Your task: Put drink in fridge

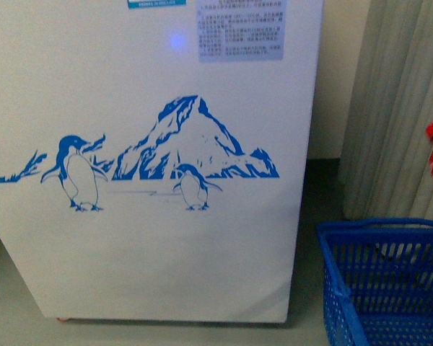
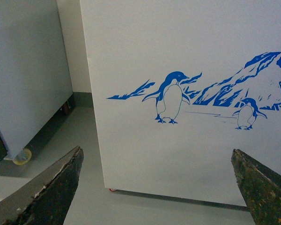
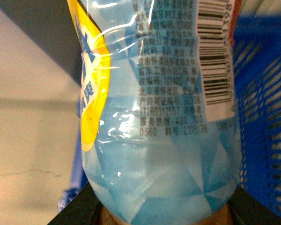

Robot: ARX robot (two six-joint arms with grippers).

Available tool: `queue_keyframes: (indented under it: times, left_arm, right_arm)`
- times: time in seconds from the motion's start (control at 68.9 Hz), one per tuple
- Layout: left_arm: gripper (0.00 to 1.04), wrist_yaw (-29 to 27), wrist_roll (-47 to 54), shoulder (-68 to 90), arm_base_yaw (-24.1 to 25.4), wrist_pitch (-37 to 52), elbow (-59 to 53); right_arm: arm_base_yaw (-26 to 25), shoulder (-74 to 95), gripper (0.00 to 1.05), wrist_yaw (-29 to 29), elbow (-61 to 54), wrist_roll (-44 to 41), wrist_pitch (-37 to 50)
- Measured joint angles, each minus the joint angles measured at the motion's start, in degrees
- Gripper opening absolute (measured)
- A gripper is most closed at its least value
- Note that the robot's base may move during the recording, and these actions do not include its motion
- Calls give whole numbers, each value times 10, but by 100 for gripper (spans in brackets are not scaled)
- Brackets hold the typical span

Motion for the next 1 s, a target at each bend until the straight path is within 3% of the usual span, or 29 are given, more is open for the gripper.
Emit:
queue_keyframes:
  times: [0.232, 0.479, 1.001]
  left_arm:
    - [97, 0, 0, 0, 0, 0, 0]
    - [97, 0, 0, 0, 0, 0, 0]
    - [97, 0, 0, 0, 0, 0, 0]
  right_arm:
    - [45, -314, 41, 49, 22, 27, -118]
    - [78, -495, 41, 92, 39, 60, -216]
    - [100, -563, 41, 79, 5, 80, -163]
